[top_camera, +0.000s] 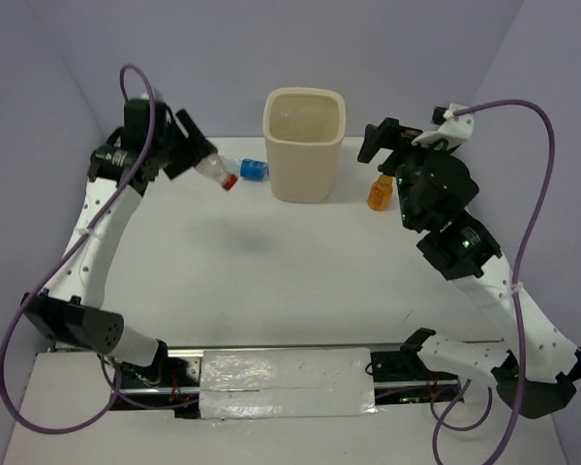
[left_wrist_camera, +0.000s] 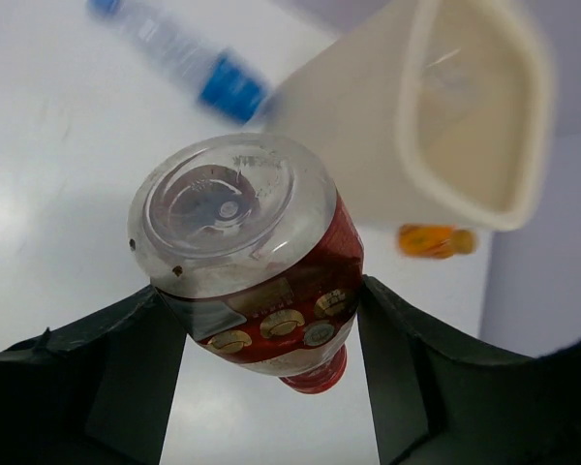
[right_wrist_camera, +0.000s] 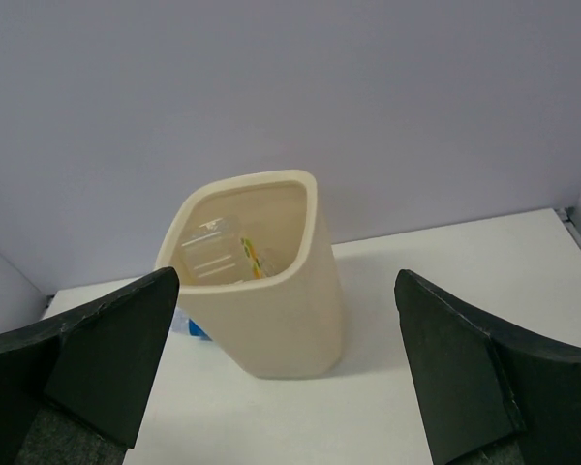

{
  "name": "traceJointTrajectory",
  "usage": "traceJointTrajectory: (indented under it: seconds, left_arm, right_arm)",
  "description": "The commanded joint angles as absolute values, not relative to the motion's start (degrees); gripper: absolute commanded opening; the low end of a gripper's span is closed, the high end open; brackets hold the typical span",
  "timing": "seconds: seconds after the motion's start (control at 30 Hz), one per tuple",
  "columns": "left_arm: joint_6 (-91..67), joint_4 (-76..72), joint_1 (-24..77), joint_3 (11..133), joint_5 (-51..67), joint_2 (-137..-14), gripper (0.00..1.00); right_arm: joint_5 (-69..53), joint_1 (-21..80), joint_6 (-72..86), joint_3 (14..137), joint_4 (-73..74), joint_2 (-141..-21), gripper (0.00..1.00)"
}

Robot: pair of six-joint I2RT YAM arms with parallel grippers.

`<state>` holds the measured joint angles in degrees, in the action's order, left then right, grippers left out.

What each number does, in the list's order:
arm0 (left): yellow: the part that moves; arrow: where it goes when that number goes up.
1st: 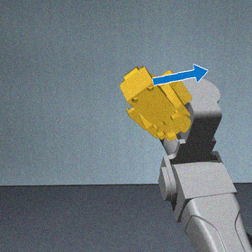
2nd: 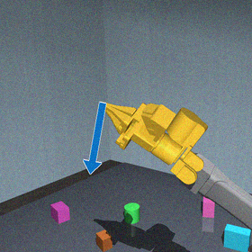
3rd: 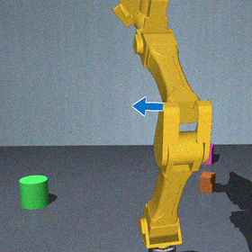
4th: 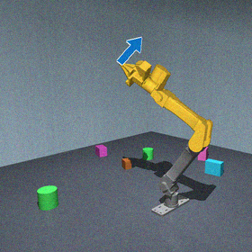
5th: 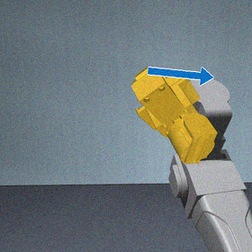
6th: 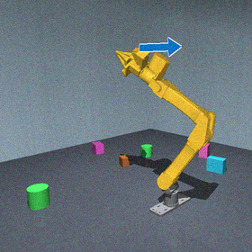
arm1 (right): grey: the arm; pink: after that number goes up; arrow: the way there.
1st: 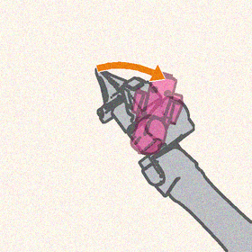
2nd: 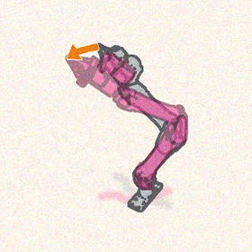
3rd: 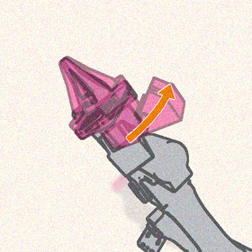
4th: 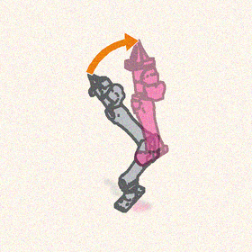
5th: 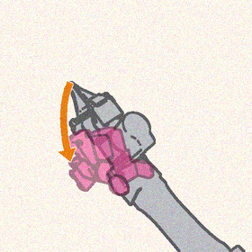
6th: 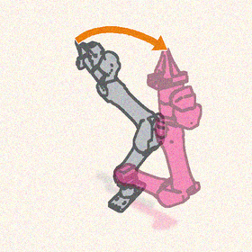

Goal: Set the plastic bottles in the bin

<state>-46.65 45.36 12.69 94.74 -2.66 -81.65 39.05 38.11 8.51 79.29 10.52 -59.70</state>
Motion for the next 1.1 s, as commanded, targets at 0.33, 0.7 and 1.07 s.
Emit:
traceJointTrajectory:
  seconds: [0.33, 0.7, 1.07]
  left_arm:
    - [-38.0, 22.1, 20.8, 137.0, 6.9, -106.7, 0.41]
    - [-36.3, 7.7, 26.6, 145.1, 5.8, -124.7, 0.44]
    - [-35.0, 6.8, 28.1, 145.3, 1.8, -133.3, 0.73]
  right_arm:
    - [40.7, 38.4, 32.4, 66.1, 38.3, -47.7, 1.00]
    - [38.7, 38.4, 44.6, 59.4, 52.5, -34.9, 1.00]
    - [39.6, 38.4, 48.6, 62.5, 61.9, -30.6, 1.00]
